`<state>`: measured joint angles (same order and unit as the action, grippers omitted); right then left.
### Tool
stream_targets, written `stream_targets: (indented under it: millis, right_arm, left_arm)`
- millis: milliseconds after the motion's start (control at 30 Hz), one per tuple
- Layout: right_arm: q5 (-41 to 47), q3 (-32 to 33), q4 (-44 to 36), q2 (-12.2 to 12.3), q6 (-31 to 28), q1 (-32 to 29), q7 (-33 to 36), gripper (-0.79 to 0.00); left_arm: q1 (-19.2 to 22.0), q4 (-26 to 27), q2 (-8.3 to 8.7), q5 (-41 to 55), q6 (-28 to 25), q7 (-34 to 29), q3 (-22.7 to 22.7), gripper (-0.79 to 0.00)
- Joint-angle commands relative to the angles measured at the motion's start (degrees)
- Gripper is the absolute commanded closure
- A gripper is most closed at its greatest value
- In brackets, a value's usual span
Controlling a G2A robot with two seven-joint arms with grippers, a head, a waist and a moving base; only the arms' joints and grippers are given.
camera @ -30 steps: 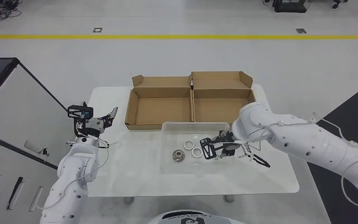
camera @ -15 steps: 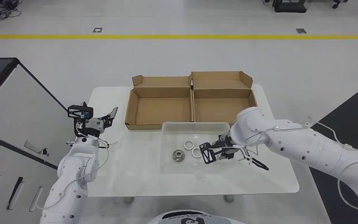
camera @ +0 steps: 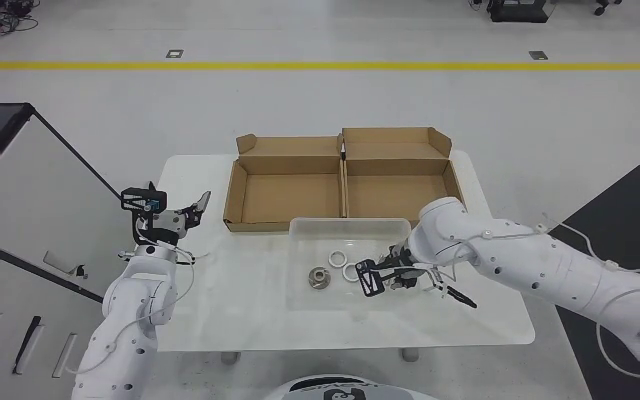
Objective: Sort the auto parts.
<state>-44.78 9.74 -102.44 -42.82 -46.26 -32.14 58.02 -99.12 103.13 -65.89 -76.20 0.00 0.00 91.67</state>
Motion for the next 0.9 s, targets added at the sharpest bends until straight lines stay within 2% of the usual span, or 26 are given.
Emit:
stream_targets:
  millis: [0, 867]
  right_arm:
    - [-0.05, 0.0, 0.2, -0.09, 0.12, -0.23, 0.12, -0.345]
    - [0.17, 0.03, 2.55, -1.52, 1.18, -1.93, 1.18, -0.336]
  left_arm:
    - [0.0, 0.0, 0.0, 0.0, 0.0, 0.0, 0.0, -0.785]
    - [0.0, 0.0, 0.0, 0.0, 0.0, 0.0, 0.0, -0.785]
